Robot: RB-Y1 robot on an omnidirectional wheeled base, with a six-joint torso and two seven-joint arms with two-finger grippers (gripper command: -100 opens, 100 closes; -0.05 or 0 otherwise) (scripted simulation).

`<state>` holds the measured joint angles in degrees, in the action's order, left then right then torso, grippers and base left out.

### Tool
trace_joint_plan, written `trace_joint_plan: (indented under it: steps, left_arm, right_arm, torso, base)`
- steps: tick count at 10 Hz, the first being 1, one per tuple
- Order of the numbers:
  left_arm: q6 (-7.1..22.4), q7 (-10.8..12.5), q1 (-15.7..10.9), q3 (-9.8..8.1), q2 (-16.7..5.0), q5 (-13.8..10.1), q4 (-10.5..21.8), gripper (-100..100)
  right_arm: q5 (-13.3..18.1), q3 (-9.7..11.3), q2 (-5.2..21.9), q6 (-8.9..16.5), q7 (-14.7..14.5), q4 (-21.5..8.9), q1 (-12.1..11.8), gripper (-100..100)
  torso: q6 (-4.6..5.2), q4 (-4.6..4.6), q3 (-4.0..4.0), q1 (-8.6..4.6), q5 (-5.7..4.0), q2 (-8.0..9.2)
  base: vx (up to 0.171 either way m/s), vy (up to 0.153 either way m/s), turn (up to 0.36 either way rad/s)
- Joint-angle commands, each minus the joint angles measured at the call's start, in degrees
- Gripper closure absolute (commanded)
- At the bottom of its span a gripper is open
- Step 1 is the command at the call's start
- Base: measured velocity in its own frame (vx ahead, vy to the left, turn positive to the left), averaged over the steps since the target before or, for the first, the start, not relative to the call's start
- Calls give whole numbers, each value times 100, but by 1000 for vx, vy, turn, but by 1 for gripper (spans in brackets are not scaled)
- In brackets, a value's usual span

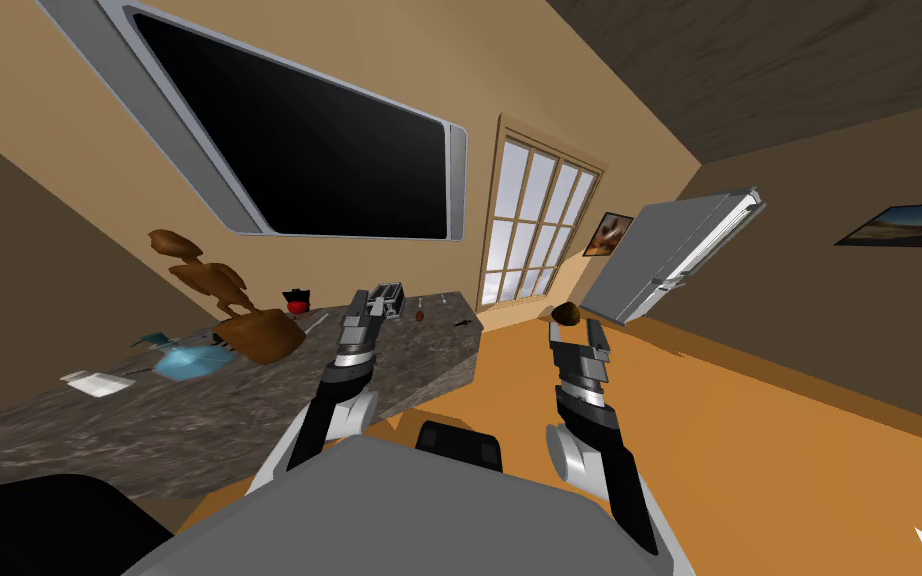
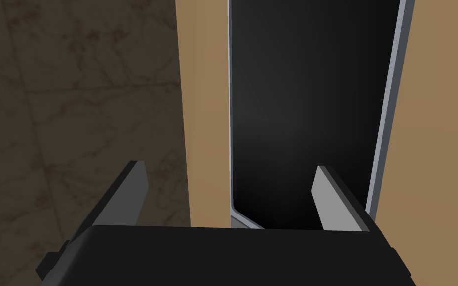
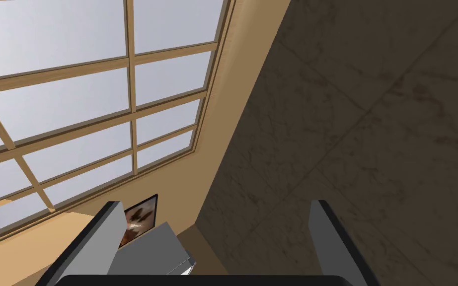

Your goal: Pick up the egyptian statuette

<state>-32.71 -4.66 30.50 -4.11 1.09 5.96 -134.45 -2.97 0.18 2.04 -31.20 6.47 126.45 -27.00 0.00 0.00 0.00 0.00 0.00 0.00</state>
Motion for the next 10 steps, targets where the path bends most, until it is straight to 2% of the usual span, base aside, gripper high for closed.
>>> trace_joint_plan:
  steps: [1, 6, 7, 8, 9, 10]
  left_arm:
    - [0, 0, 0, 0, 0, 0, 0, 0]
    - [0, 0, 0, 0, -1, 0, 0, 0]
    - [0, 0, 0, 0, 0, 0, 0, 0]
    - [0, 0, 0, 0, 0, 0, 0, 0]
    - [0, 0, 0, 0, 0, 0, 0, 0]
    - [0, 0, 0, 0, 0, 0, 0, 0]
  right_arm:
    - [22, 32, 170, -47, 7, -52, 0, -100]
    - [202, 264, 1020, -377, 50, -533, 43, -100]
    - [202, 264, 1111, -377, 50, -533, 43, -100]
    - [257, 330, 1329, -464, 60, -687, 62, -100]
    - [257, 330, 1352, -464, 60, -687, 62, -100]
    - [319, 403, 1576, -554, 70, -859, 86, -100]
  torso:
    - [0, 0, 0, 0, 0, 0]
    - [0, 2, 4, -24, -5, 8]
    - [0, 2, 4, -23, -6, 8]
    - [0, 1, 3, -16, -4, 5]
    - [-1, 1, 2, -12, -3, 3]
    - [1, 1, 1, -9, -2, 2]
  base:
    - [-11, -14, 6]
    - [-21, -46, 39]
    - [-14, -32, 21]
    - [-10, -24, 49]
    - [-5, -18, 28]
    - [-1, -20, 67]
